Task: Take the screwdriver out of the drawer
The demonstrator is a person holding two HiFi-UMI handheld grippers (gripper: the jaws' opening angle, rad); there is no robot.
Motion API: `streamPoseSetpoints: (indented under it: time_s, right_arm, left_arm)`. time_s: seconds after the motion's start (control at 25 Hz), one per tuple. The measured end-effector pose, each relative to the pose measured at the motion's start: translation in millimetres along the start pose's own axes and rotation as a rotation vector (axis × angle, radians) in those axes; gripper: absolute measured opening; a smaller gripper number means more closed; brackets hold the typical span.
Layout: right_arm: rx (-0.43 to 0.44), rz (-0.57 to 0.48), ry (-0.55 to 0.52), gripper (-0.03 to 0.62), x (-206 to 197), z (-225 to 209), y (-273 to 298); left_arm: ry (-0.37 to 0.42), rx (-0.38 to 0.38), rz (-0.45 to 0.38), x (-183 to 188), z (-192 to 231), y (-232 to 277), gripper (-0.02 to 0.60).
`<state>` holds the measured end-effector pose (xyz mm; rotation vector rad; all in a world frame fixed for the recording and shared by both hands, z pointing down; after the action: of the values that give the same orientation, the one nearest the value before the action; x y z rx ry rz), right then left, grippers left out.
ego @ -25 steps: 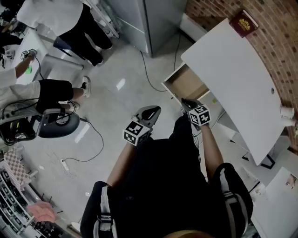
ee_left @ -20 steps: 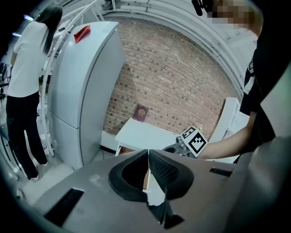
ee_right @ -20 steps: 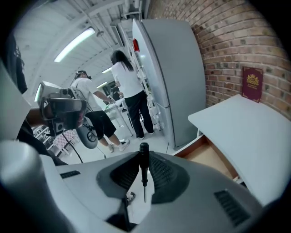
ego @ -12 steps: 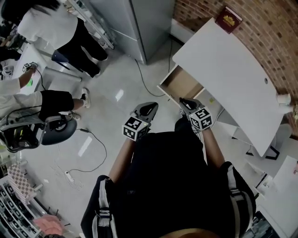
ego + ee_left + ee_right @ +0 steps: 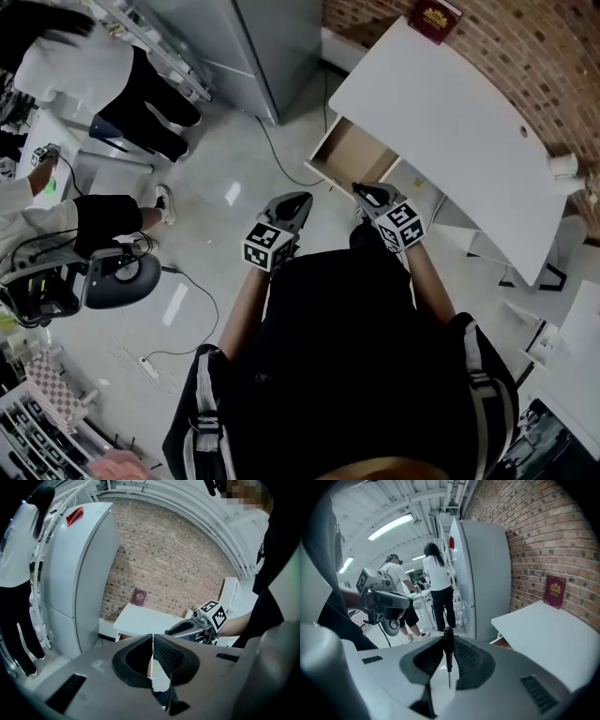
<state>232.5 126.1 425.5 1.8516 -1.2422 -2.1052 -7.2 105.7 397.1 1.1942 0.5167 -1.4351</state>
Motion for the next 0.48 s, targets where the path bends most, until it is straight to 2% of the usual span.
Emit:
streamPoseSetpoints:
  time_s: [0.48]
  right_arm:
    - [-0.020, -0.004, -0.012, 0.123, 0.6, 1.5, -1.1]
  left_arm:
    - [-0.006, 0.000, -0.001, 0.7, 7.9, 1.6, 0.018]
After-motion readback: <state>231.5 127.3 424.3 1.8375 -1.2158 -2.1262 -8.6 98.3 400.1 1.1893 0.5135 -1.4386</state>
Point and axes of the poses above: the fingertips, and each gripper's own axes: y forward along the fingers, z to its left, x out of its top, the point moved 9 cm from there along -y, backward along the fingers, and after that the axes turned 10 degrees about -x, right-handed, at the moved point
